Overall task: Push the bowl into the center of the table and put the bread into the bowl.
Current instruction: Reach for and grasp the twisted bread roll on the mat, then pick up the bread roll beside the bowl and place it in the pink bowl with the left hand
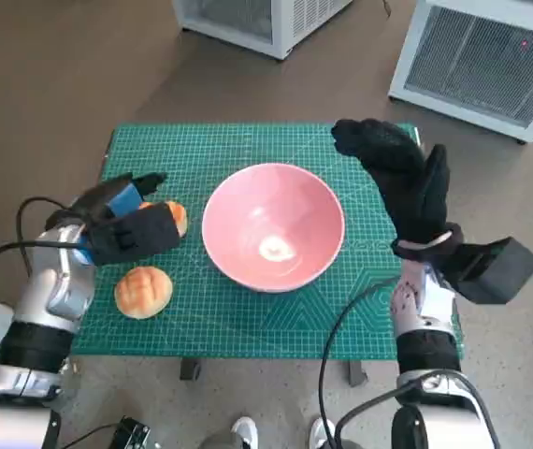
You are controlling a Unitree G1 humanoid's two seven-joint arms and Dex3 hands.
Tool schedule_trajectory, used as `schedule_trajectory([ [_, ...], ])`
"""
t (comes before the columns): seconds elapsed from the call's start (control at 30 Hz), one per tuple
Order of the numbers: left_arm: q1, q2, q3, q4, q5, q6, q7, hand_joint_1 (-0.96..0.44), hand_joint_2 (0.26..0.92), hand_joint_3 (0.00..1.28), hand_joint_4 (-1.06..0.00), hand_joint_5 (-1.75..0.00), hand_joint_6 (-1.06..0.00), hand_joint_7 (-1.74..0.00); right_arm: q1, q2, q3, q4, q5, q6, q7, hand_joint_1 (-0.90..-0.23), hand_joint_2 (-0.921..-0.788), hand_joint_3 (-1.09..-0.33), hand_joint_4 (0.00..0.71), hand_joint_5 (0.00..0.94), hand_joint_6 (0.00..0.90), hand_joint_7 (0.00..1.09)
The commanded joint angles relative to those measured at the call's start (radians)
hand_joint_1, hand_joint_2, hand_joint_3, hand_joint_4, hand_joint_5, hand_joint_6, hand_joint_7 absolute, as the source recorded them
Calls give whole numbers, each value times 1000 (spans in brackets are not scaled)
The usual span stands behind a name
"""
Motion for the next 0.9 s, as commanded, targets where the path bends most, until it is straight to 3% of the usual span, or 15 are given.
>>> schedule_trajectory([
  [0.03, -42, -15, -24, 80, 15, -25, 26, -137, 761, 3, -251, -29, -398, -35, 31, -6, 6, -9, -2, 16, -11, -714, -921, -779, 200, 0, -1, 609],
  [0.33, -74, -46, -47, 200, 12, -37, 61, -50, 804, 16, -472, -47, -538, -54, 47, -7, 11, -32, 0, 24, -18, -712, -921, -782, 198, 0, -1, 609],
  [0.53, -76, -48, -63, 235, 21, -66, 104, 18, 853, 25, -765, -194, -738, -164, 53, -8, 12, -35, 0, 24, -18, -708, -921, -782, 198, 0, -1, 608],
  [0.57, -74, -46, -65, 240, 22, -76, 115, 12, 878, 55, -735, -563, -669, -534, 53, -8, 13, -36, 1, 25, -17, -708, -921, -781, 199, 1, -1, 609],
  [0.67, -71, -40, -72, 249, 24, -102, 138, 4, 906, 81, -697, -1004, -607, -962, 57, -7, 14, -40, 2, 28, -15, -707, -921, -780, 199, 1, -1, 609],
  [0.77, -65, -27, -75, 245, 23, -137, 160, 2, 911, 71, -679, -1125, -653, -1072, 58, -8, 15, -42, 7, 33, -10, -707, -921, -779, 199, 1, -1, 610],
  [0.9, -61, -9, -70, 219, 20, -154, 163, 2, 909, 58, -681, -1153, -695, -1101, 59, -8, 15, -41, 8, 36, -8, -707, -921, -778, 200, 1, -1, 609],
])
